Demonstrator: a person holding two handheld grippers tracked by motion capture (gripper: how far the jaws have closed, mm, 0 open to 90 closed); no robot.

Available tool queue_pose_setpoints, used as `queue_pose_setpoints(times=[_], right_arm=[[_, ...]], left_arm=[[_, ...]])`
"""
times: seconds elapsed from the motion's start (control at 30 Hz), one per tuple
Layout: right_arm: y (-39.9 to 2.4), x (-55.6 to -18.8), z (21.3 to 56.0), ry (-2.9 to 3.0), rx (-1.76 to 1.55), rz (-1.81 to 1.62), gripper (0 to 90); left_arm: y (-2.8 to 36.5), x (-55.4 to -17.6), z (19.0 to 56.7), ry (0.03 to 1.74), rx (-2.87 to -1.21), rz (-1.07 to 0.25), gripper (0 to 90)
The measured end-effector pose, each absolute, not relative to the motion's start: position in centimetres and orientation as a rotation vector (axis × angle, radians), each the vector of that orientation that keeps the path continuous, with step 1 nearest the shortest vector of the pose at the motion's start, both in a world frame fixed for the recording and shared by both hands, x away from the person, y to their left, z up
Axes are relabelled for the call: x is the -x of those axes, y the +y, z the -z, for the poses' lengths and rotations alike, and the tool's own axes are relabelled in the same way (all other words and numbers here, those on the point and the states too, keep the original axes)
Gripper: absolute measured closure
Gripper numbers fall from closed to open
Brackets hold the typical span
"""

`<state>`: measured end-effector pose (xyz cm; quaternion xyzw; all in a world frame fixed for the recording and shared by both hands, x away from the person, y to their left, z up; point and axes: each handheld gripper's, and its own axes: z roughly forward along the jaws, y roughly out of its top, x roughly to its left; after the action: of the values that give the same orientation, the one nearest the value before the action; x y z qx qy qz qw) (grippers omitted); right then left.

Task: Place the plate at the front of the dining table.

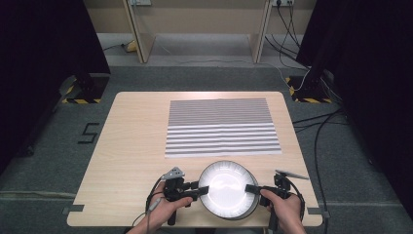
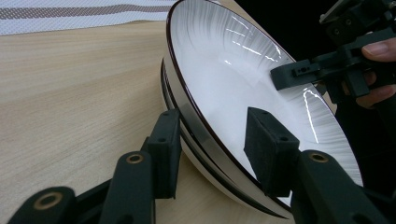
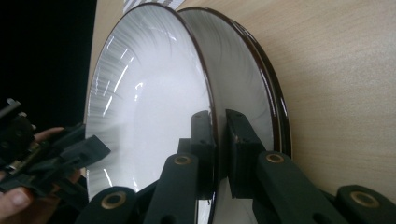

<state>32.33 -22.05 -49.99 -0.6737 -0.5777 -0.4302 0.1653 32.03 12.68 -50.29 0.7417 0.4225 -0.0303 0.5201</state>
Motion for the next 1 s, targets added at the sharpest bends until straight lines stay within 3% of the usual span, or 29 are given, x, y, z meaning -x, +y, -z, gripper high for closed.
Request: queue_pose_setpoints(times=[0.23,0.3,0.43,1.0], right_arm=[[-22.3,-32.4,50.2,-1.595,1.912,1.227,82.5],[-22.3,-32.5,50.2,-1.583,1.906,1.222,82.2],[-22.4,-32.5,50.3,-1.571,1.901,1.240,82.0],[-23.1,-32.6,49.7,-1.570,1.912,1.263,80.3]], left_arm=[[13.1,-32.0,49.7,0.958,-1.792,0.002,54.2],[13.5,-31.9,49.3,0.954,-1.761,0.011,48.4],[15.0,-31.7,47.9,0.940,-1.720,-0.038,45.2],[21.9,-30.5,47.5,1.044,-1.631,-0.122,44.4]])
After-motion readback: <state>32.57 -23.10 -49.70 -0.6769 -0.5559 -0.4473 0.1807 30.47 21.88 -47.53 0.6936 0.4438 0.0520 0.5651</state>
